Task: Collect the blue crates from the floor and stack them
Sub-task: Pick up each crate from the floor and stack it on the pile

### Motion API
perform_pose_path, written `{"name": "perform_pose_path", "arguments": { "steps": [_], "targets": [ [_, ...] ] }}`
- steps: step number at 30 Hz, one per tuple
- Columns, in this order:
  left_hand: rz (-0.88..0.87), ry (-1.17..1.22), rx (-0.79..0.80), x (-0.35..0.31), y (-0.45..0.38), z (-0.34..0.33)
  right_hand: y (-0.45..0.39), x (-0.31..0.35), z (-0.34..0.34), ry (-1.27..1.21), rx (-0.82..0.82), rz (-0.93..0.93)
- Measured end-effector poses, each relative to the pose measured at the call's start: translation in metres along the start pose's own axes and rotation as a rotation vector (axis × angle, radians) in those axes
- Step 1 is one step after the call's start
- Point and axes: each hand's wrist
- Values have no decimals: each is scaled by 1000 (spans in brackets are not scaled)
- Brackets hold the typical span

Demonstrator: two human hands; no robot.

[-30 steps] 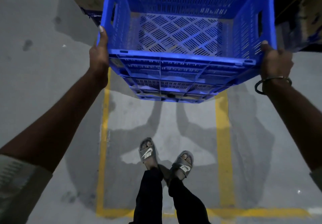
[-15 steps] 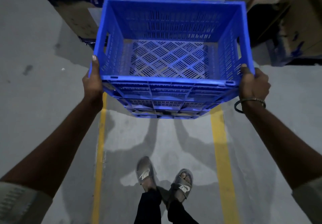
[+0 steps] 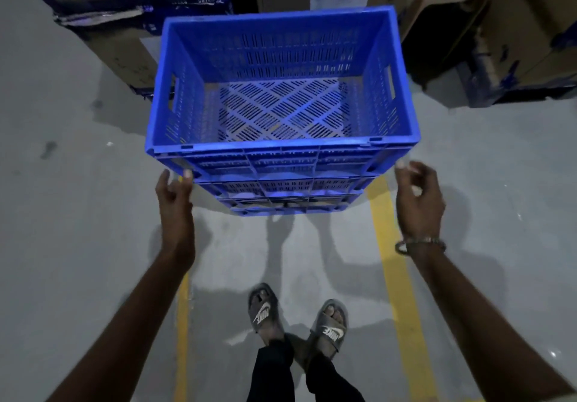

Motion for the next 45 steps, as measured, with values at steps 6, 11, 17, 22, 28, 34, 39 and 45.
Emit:
{"name": "perform_pose_path", "arguments": {
  "steps": [6,11,17,22,28,34,39,45],
  "targets": [
    [-45,-276,255,72,97,-13,94,-72,34,101,117,-25],
    [103,-469,528,128,188,-31,157,-111,69,129,175,-76],
    [87,-586,781,170,294,-32,237,-156,147,141,79,-166],
    [-165,-743,998,179,380,-4,339,-170,230,178,-36,-256],
    [-220,-840,1155,183,506,47,488,-167,338,94,-143,-481],
    [-204,-968,1401,199,665,34,618,-186,472,-49,-476,-797],
    [-279,-1110,1618,211,791,-5,688,-213,577,-222,-705,-979],
    [-403,-1289,1706,234,911,-57,739,-258,699,-419,-885,-1095]
  ]
}}
Point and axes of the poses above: each hand's wrist, its own y-axis away from the middle knuckle, its own z-axis out of the back of the hand, x = y × z, and after that the axes turned 8 degrees about -y, right-handed
